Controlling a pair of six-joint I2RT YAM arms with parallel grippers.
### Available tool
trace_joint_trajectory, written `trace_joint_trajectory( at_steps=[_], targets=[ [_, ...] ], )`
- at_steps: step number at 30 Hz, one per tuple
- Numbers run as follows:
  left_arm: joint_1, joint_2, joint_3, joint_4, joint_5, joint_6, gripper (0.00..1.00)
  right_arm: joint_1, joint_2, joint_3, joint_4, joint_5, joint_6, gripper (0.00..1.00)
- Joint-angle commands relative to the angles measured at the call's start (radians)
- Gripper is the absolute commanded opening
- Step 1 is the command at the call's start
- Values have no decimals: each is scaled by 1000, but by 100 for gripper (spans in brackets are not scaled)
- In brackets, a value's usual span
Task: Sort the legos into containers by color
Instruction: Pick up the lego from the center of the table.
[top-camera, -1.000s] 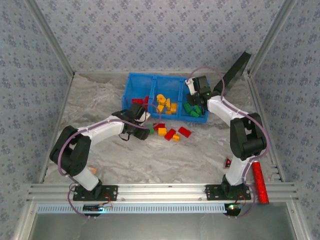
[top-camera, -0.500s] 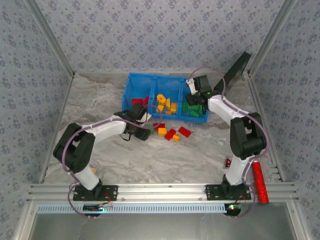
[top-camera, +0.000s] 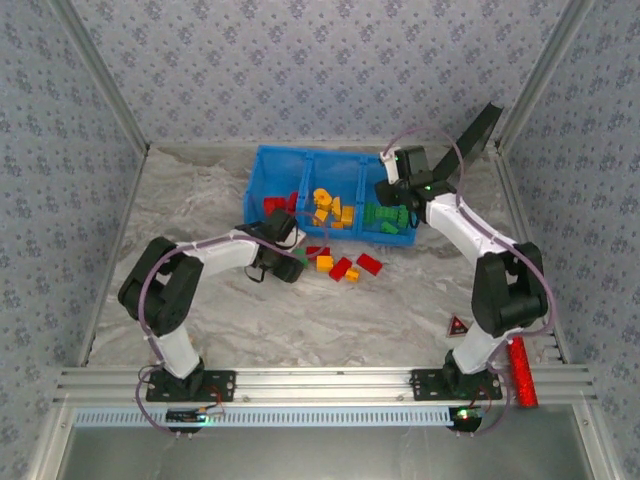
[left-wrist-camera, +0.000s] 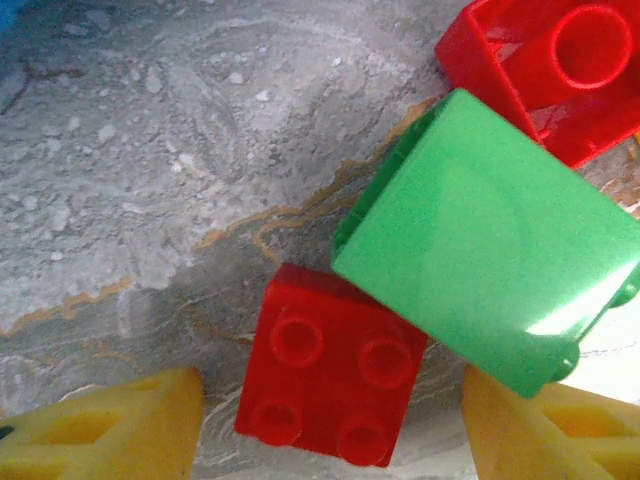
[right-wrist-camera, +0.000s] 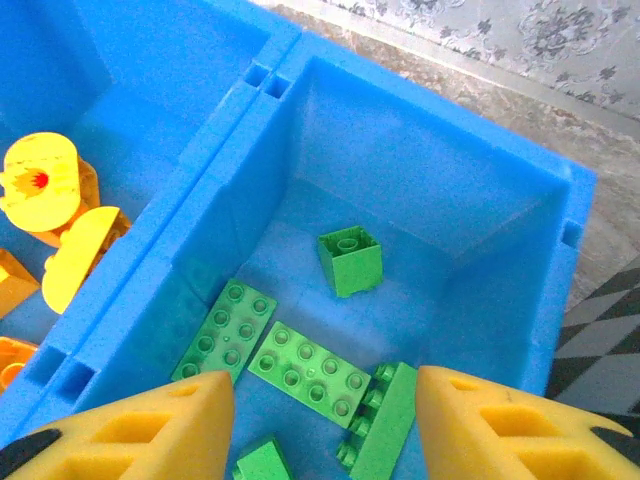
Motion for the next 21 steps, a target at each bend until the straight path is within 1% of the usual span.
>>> trace_joint_trajectory(
  at_steps=[1, 10, 13, 15, 19, 21],
  targets=[
    [6, 26, 36, 20, 32, 20, 69, -4, -42, -27, -36, -10, 26, 52],
    [9, 58, 45, 45, 48, 36, 67, -3, -54, -58, -38, -10, 51, 53],
    [8, 76, 50, 43, 64, 41, 62, -4, -54, -60, -40, -13, 54, 54],
    [9, 84, 52, 40, 70, 39, 57, -4, -57, -59, -44, -15, 54, 54],
    [9, 88, 48, 32, 65, 29, 53, 0, -69, -58, -51, -13, 52, 54],
    [9, 89, 41, 32, 71, 21, 49, 1, -83, -60, -54, -10, 52, 54]
  ],
)
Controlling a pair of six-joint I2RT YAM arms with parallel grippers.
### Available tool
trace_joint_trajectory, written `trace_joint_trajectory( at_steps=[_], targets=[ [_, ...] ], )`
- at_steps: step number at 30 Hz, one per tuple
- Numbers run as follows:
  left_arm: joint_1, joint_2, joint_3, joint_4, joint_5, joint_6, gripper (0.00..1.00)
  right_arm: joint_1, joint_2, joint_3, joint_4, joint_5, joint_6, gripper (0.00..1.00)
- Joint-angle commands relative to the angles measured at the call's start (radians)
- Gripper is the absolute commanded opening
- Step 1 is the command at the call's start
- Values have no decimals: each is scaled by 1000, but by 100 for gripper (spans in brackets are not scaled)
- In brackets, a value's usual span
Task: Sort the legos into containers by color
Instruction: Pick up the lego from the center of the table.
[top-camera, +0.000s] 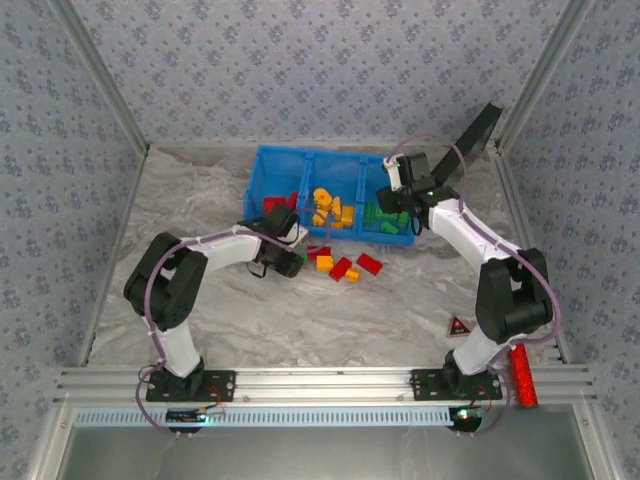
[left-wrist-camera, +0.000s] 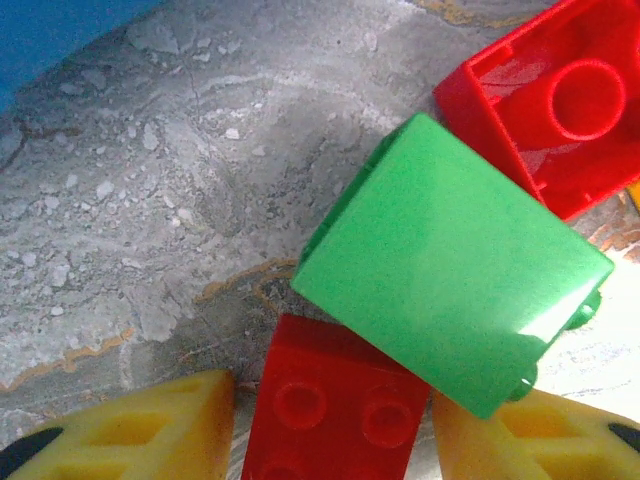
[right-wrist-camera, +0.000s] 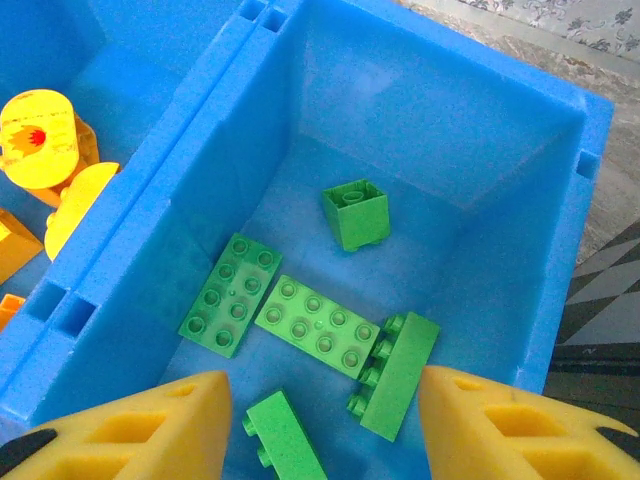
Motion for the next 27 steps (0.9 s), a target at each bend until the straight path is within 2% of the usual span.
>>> trace_joint_trajectory(
  at_steps=[1, 6, 11, 16, 18, 22, 27],
  targets=[
    [-4, 51, -6, 33, 51, -3, 46, 2, -55, -10, -24, -7, 18, 54],
    [-11, 36, -25, 6, 79, -23, 35, 6, -97, -29, -36, 3, 14, 55],
    [-32, -42, -70, -28, 83, -63, 34, 10, -135, -30, -46, -27, 26, 57],
    [-37, -164, -84, -87, 91, -98, 33, 36, -186, -30, -65, -49, 81, 64],
    [-35, -208, -63, -127, 72, -98, 33, 60, -194, -28, -105, -11, 145, 64],
    [-15, -274, -7, -183, 49, -89, 34, 137, -209, -29, -148, 15, 206, 72],
    [72, -309, 104, -198, 37, -86, 35, 262, -216, -72, -172, 49, 294, 72]
  ],
)
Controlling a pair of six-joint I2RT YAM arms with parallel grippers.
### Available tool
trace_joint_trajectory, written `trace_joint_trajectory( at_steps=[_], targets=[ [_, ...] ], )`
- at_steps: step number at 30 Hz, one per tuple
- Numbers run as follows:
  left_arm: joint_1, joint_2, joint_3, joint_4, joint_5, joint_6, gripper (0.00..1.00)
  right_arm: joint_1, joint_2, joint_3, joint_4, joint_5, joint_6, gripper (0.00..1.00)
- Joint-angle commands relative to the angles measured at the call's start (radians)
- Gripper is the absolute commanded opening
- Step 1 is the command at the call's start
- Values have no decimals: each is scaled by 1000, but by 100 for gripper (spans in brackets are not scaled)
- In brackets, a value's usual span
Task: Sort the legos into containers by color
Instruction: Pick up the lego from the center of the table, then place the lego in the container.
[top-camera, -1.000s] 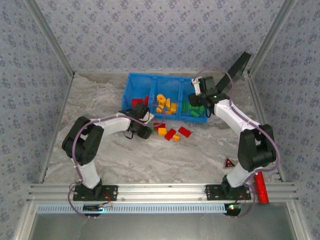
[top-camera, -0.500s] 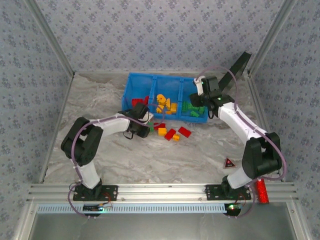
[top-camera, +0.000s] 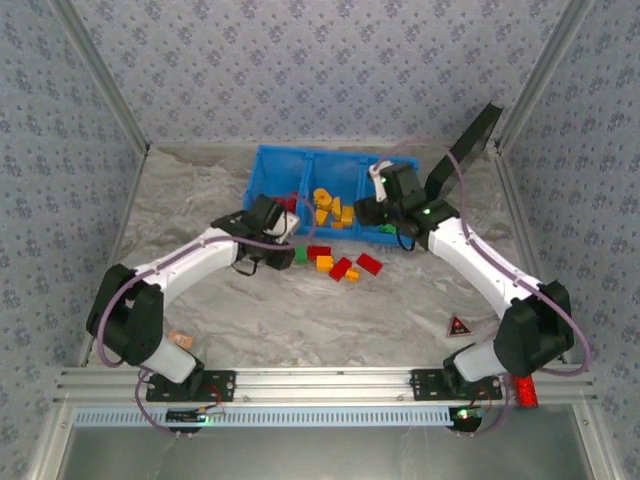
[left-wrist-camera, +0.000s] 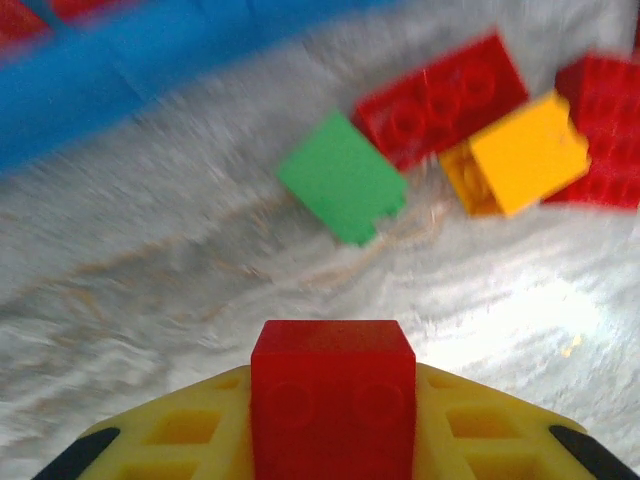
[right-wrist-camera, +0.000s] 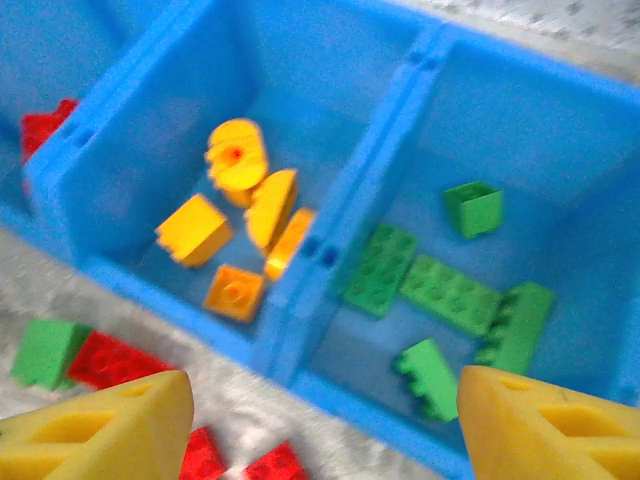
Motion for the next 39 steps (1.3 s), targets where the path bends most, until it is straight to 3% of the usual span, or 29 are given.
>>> trace_joint_trajectory(
  at_steps=[1, 8, 15, 26, 32, 39],
  targets=[
    [67, -37, 86, -24, -12, -12, 35, 64, -17, -30, -64, 32, 116, 72],
    [168, 58, 241, -17, 1, -10, 36, 184, -9, -90, -87, 20, 310, 71],
    [207, 274, 400, -53, -19, 21, 37, 284, 52, -97, -67, 17, 419, 70],
    [228, 513, 547, -78, -1, 15, 41, 446, 323, 170, -238, 162, 395, 69],
    [228, 517, 553, -81, -15, 1, 54, 491, 454, 275, -296, 203, 370, 69],
    [228, 437, 510, -55, 17, -8, 60, 486, 531, 317, -274, 211, 360, 69]
  ],
)
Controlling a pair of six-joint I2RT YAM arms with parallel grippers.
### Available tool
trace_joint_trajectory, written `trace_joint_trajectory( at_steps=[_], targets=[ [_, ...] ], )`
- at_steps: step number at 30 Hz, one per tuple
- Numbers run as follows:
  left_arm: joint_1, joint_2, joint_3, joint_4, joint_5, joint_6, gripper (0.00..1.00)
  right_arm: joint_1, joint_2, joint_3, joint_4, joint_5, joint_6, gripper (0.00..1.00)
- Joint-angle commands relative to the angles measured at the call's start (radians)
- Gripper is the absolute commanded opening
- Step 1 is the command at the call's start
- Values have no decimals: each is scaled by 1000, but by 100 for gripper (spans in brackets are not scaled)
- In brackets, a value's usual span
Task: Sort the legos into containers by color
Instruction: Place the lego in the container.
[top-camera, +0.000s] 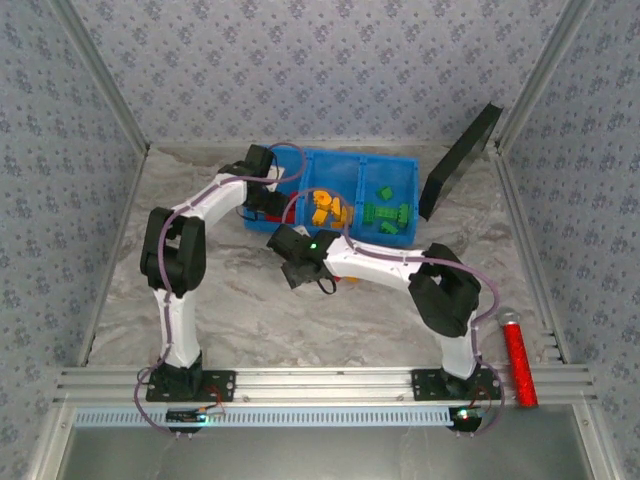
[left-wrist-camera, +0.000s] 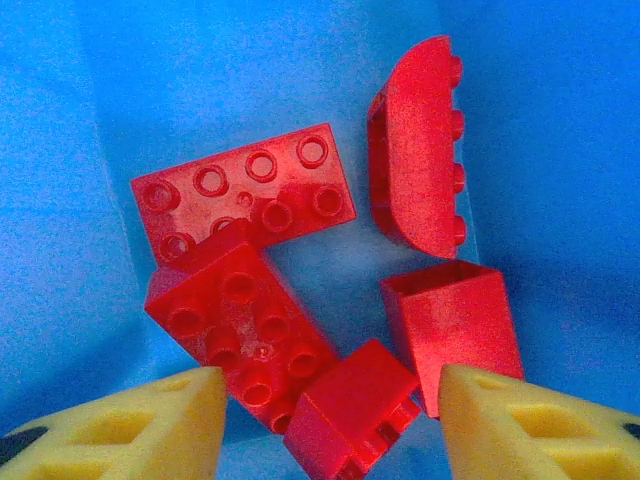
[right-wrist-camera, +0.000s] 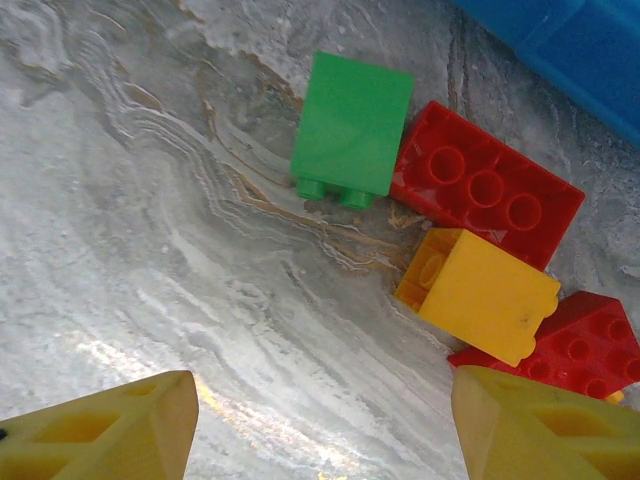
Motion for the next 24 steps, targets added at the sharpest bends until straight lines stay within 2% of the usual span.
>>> trace_joint_trajectory(
  at_steps=[1, 9, 24],
  targets=[
    [5, -93, -18, 6, 18, -12, 60, -4, 36, 42, -19, 34, -17, 69],
    [5, -210, -38, -22, 115, -17, 66, -21, 83, 42, 44, 41, -57, 68],
    [5, -456, -135, -48, 109, -28, 71, -54, 150, 67, 134, 65, -133, 63]
  ],
)
